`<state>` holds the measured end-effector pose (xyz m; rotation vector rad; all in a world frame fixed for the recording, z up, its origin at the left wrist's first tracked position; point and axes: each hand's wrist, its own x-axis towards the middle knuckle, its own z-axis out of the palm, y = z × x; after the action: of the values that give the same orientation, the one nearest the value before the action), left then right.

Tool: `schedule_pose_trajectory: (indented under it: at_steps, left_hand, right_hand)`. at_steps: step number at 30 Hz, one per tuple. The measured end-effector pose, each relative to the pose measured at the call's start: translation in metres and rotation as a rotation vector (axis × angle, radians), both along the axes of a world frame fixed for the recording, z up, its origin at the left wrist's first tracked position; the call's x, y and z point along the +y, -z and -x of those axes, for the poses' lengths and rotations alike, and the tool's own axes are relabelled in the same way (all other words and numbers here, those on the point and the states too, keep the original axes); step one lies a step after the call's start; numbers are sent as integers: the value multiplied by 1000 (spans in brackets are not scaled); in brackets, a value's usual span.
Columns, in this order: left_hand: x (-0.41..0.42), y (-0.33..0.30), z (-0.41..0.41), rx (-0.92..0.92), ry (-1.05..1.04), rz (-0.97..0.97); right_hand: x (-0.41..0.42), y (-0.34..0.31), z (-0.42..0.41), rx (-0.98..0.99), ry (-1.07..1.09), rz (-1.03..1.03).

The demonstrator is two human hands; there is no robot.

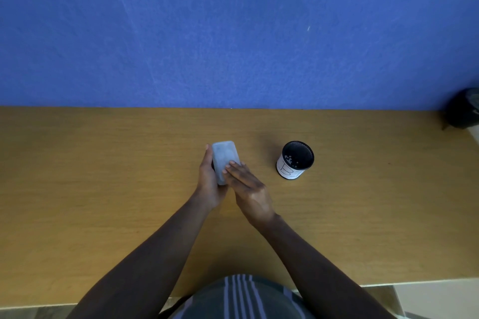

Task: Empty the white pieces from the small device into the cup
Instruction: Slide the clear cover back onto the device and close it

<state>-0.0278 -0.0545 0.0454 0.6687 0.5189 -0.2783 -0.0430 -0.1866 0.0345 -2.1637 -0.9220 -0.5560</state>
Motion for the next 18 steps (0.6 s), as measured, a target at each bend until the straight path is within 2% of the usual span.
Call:
schedule_pose_trajectory:
  at_steps: [6,18]
  left_hand:
    - [-1,1,-1,46,-37,-10]
    - [2,-4,-4,62,28,-45]
  right_hand:
    - [4,0,1,83,-58,-32]
    - [0,3,-1,59,-83,-11]
